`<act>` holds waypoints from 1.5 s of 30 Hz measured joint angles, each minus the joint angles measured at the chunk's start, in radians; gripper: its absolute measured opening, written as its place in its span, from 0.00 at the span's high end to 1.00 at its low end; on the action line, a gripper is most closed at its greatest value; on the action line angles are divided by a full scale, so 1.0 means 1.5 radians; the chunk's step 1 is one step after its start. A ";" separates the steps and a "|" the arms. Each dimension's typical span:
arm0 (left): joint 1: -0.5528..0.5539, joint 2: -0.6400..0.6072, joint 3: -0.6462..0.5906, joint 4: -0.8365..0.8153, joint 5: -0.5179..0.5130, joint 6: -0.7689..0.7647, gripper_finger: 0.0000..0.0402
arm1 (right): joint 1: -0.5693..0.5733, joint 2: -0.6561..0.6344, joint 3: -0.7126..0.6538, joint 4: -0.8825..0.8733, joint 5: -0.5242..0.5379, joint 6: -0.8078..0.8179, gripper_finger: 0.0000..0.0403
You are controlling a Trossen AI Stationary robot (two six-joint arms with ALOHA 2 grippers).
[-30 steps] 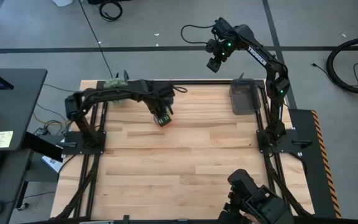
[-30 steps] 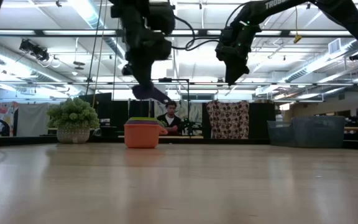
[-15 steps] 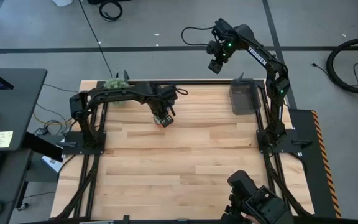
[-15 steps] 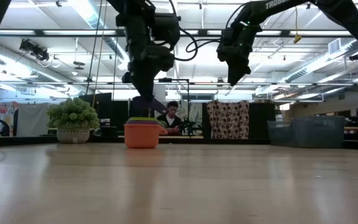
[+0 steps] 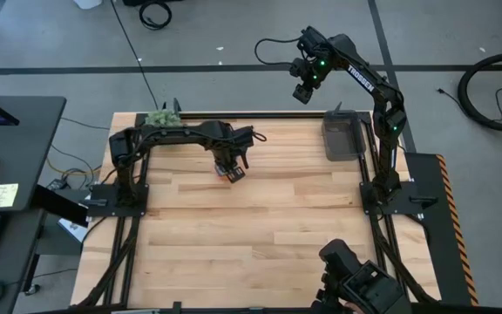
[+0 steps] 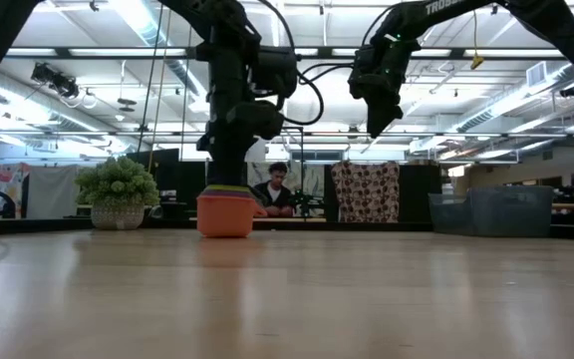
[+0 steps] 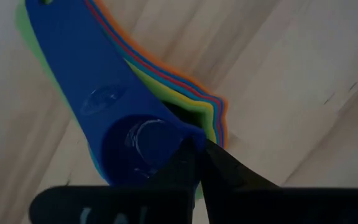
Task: Nest measuring cups in basket
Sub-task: Stack the dark blue measuring cup on top of the green measuring cup, then put the nested measuring cups into the black bin
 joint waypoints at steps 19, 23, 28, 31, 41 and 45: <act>-0.001 -0.009 0.067 -0.047 0.028 0.017 0.77 | 0.000 0.000 0.000 -0.001 0.000 0.000 0.59; 0.002 -0.029 0.120 -0.084 0.006 0.037 0.77 | 0.000 0.000 0.000 -0.010 0.000 0.000 0.59; 0.021 -0.046 0.183 -0.170 -0.031 0.027 0.77 | 0.000 0.000 0.000 -0.037 0.000 0.002 0.59; 0.044 -0.054 0.201 -0.242 -0.038 0.008 0.77 | 0.000 0.000 0.000 -0.044 0.000 0.017 0.59; 0.150 -0.122 0.204 -0.382 -0.072 0.043 0.77 | 0.005 0.000 0.000 -0.097 -0.025 0.118 0.59; 0.193 -0.148 0.205 -0.382 -0.071 0.094 0.77 | 0.013 -0.001 0.000 -0.105 -0.043 0.118 0.59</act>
